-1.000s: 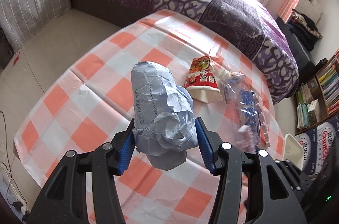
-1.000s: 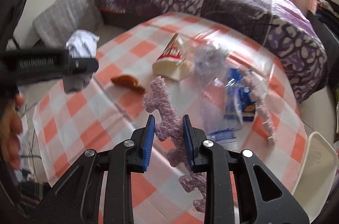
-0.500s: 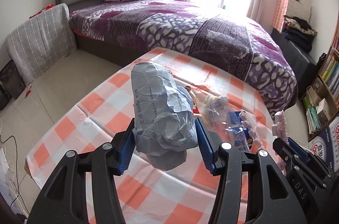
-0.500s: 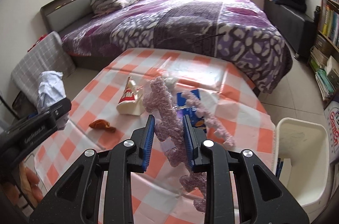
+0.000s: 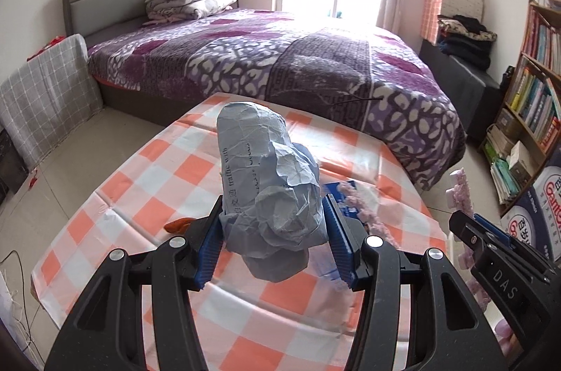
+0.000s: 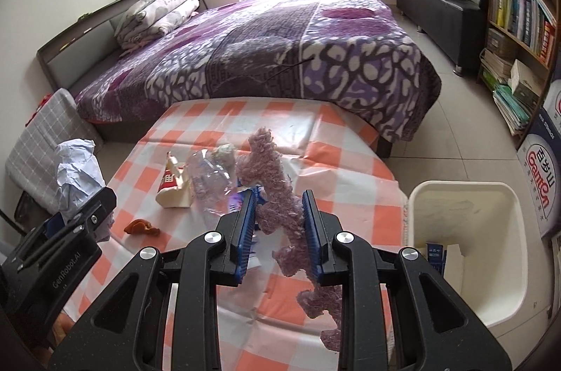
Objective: Collect trash
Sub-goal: 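Carry the pink strip over the bin and open the right tool while the left tool carries the paper, then lower the crumpled paper into the bin and open the left tool, then reach to the table and grasp the brown snack piece with the left tool, then grasp the clear plastic water bottle with the right tool while the left tool holds the snack, then carry the bottle over the bin and open the right tool while the left tool carries the snack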
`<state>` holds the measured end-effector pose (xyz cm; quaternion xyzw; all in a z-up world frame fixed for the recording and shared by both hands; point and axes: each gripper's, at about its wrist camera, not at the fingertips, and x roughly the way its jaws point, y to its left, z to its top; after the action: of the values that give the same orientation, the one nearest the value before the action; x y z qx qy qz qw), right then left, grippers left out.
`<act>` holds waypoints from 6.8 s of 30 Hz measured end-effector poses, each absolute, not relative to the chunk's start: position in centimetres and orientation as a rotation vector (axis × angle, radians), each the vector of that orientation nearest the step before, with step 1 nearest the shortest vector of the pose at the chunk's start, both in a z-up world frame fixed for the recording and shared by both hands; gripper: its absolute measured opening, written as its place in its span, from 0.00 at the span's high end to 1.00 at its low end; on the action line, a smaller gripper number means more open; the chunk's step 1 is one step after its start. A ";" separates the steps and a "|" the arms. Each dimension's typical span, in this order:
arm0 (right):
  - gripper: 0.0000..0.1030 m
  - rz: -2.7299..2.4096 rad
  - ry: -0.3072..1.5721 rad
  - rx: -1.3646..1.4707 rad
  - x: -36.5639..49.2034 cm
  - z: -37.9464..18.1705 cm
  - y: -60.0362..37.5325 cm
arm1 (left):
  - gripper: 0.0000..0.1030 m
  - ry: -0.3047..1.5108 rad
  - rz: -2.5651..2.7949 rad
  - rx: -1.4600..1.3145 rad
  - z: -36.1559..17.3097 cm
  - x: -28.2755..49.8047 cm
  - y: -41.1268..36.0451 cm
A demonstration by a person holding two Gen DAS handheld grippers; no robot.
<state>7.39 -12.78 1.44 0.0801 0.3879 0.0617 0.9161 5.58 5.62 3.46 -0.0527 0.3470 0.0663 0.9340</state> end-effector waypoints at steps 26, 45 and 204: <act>0.73 -0.169 0.795 0.363 5.9 2.1 -28.3 | 0.48 0.728 -0.108 -0.012 1.9 6.0 -7.1; 0.26 -0.384 0.780 0.482 2.5 1.2 -38.0 | 0.48 0.791 -0.315 0.083 -1.0 5.1 -17.4; 0.47 -0.016 0.717 0.150 7.7 2.5 -20.9 | 0.79 0.794 0.000 -0.166 2.0 9.8 -0.7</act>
<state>7.65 -20.94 2.54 0.0731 0.3506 -0.0076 0.9336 9.75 -0.66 2.02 -0.0806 0.3864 -0.0001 0.9188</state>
